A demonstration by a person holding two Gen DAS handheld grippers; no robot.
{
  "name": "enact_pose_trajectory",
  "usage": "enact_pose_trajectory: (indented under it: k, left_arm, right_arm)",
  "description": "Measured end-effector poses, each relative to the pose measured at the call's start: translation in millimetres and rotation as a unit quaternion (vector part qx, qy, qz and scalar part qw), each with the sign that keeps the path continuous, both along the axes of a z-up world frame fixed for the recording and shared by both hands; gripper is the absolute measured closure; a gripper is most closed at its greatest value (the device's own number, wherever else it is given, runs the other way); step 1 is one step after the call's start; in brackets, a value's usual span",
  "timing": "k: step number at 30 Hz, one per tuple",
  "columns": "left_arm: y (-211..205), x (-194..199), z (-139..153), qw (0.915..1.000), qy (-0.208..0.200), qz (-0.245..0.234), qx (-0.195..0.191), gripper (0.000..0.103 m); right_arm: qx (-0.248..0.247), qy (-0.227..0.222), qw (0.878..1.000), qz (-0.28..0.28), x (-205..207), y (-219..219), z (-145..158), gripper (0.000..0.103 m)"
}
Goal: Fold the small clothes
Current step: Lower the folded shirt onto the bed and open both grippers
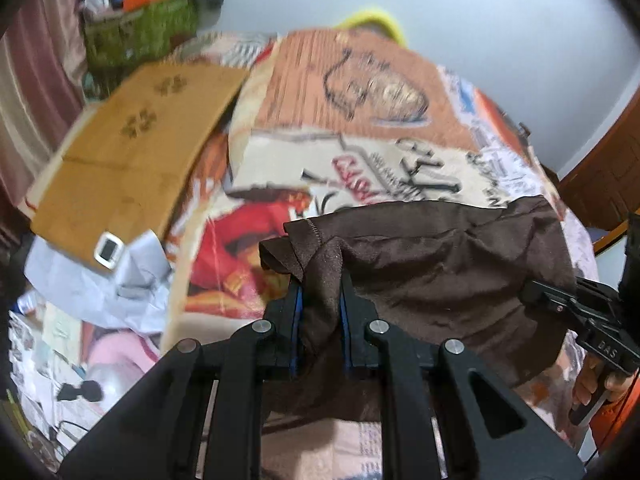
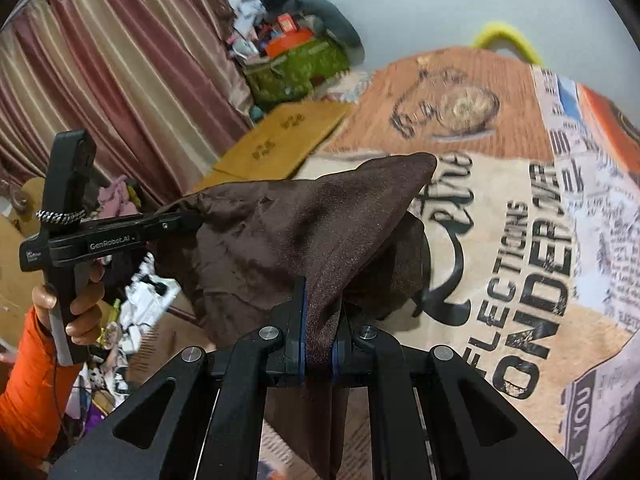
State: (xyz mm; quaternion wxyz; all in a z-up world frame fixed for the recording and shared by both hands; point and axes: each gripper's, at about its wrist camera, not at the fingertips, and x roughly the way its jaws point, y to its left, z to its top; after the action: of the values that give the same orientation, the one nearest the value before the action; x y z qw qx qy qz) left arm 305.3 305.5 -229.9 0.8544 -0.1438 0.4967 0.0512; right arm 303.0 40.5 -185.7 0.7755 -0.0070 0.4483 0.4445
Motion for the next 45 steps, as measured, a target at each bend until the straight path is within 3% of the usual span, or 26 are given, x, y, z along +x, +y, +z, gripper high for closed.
enact_pose_trajectory:
  k: [7,12,14,19,22,25,28,30,35,39,45]
  left_arm:
    - [-7,38,-44,0.9986,0.047,-0.024,0.012,0.086]
    - [-4,47,-54,0.9983,0.054,-0.024,0.005,0.078]
    - [-1,46,-51,0.9986,0.049,-0.018,0.008,0.068]
    - [10,23,-29,0.9993,0.018,0.0,0.032,0.056]
    - [23,1,-23,0.9996,0.008,0.02,0.019,0.054]
    - [25,-17,-21,0.9992,0.011,0.024,0.03,0.054]
    - [12,-31,-13,0.9978,0.002,0.011,0.065,0.053]
    - [-1,-37,-3,0.997,-0.018,-0.005,0.075,0.048]
    - [-26,-29,8,0.9942,-0.044,-0.048,0.085,0.042]
    - [-28,4,-7,0.9962,-0.014,-0.058,0.063,0.041]
    - [-6,48,-49,0.9978,0.051,-0.021,0.038,0.042]
  right_arm:
    - [-0.07,0.013,0.997,-0.009,21,5,-39,0.096]
    - [-0.058,0.032,0.998,-0.017,31,-3,-43,0.095]
    - [-0.063,0.031,0.997,-0.016,30,-5,-42,0.093]
    - [-0.075,0.021,0.997,-0.017,24,-16,-34,0.085]
    - [-0.084,-0.004,0.996,-0.024,18,-27,-20,0.083]
    - [-0.08,-0.023,0.996,-0.033,17,-34,-9,0.079]
    - [-0.048,-0.027,0.998,-0.044,22,-39,4,0.075]
    - [-0.025,-0.031,0.998,-0.038,22,-34,11,0.066]
    - [-0.033,-0.057,0.998,0.009,16,2,12,0.057]
    - [-0.05,-0.044,0.997,0.034,22,35,-6,0.052]
    - [-0.089,-0.011,0.996,0.008,43,44,-38,0.052]
